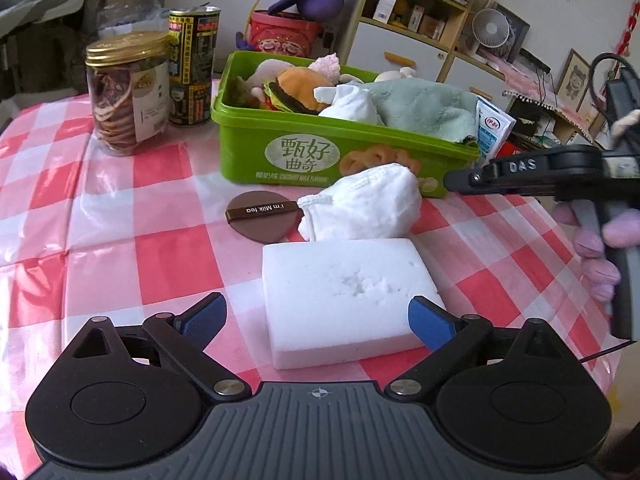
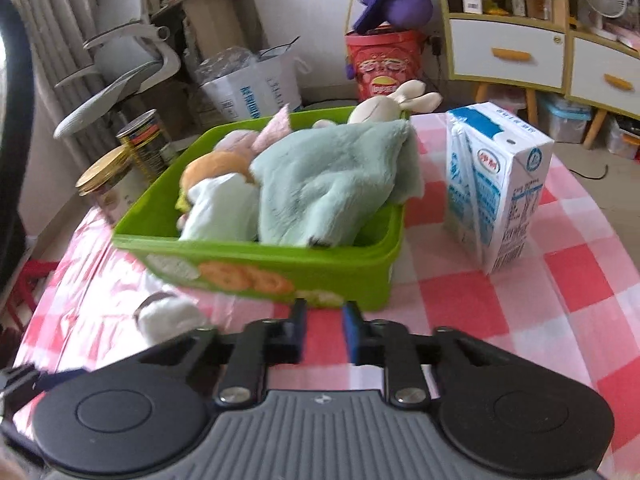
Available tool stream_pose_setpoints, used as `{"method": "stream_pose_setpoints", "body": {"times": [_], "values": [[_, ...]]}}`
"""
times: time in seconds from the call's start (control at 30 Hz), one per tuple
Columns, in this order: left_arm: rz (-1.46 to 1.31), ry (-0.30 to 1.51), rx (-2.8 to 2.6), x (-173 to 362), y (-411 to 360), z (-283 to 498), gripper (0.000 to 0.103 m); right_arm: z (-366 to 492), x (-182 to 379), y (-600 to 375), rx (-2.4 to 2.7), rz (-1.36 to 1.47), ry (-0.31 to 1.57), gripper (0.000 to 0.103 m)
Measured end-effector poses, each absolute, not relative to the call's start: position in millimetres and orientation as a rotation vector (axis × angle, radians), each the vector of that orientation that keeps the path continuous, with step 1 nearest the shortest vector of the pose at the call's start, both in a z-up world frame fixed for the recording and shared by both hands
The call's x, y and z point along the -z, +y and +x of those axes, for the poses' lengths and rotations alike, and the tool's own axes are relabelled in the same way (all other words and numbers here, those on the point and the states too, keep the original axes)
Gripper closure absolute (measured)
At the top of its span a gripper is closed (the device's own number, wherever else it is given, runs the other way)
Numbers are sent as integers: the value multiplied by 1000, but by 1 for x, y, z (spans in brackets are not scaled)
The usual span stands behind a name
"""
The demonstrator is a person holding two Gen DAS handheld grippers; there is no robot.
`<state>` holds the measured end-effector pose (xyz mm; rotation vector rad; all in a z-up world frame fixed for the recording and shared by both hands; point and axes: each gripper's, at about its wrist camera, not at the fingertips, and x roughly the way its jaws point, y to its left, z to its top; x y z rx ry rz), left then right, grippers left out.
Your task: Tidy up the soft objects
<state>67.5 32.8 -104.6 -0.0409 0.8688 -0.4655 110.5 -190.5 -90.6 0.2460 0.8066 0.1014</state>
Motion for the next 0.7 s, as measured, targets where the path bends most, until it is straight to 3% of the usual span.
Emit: {"method": "stream_pose_setpoints", "body": {"times": [0.5,0.57,0.7], "values": [[-62,878,505,108,29,75,12,135,95,-213,-72,362,795,102],[-68,883,506,108,30,75,14,133,102,-212,-90,360,823,96],[-45,855,480,99,31,76,17,131,111,-210,-84,312,865,95]]}}
